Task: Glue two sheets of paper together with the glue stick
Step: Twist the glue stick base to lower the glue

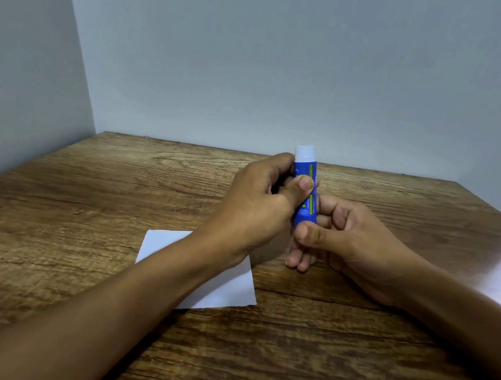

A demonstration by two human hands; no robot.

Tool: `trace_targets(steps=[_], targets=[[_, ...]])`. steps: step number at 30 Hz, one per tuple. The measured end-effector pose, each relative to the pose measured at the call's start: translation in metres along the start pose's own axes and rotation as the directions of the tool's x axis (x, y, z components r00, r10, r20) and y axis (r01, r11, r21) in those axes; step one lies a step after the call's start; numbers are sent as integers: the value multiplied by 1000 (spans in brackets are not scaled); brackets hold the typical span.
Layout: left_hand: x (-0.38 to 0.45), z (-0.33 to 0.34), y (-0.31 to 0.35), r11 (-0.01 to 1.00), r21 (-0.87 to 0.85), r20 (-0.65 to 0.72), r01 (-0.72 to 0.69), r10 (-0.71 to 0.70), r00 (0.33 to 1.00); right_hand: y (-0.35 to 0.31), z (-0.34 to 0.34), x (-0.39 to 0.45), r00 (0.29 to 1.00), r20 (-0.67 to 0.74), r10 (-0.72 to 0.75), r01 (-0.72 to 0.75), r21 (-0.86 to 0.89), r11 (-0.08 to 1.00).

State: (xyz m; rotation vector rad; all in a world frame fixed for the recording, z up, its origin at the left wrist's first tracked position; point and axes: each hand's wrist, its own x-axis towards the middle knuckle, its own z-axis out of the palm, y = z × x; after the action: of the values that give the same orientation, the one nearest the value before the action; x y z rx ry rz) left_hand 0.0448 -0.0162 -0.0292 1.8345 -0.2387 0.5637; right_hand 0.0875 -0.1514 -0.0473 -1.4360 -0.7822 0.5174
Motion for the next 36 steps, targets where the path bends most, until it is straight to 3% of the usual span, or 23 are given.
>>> trace_targets(steps=[5,13,20,26,32,36], targets=[[0,0,-3,1000,14,11,1,-1,1000,-3,-5,-1,992,127,26,-40,107,993],[0,0,-2,1000,18,1,-6,6,1000,0,-4,0,999,39,37,-39,45,998],[1,0,-4,1000,4,-3,13,-13,1000,-2,-8,0,986,157,48,-66,108,992],[0,0,-1,1000,-2,-2,5,-5,1000,0,-5,0,997,51,52,-55,55,997],[1,1,-4,999,-22,9,38,-38,999,-3,-7,0,984,173,50,-69,107,992],[0,0,-3,1000,-11,1,28,-28,1000,-2,-8,0,987,149,62,-81,120,989]])
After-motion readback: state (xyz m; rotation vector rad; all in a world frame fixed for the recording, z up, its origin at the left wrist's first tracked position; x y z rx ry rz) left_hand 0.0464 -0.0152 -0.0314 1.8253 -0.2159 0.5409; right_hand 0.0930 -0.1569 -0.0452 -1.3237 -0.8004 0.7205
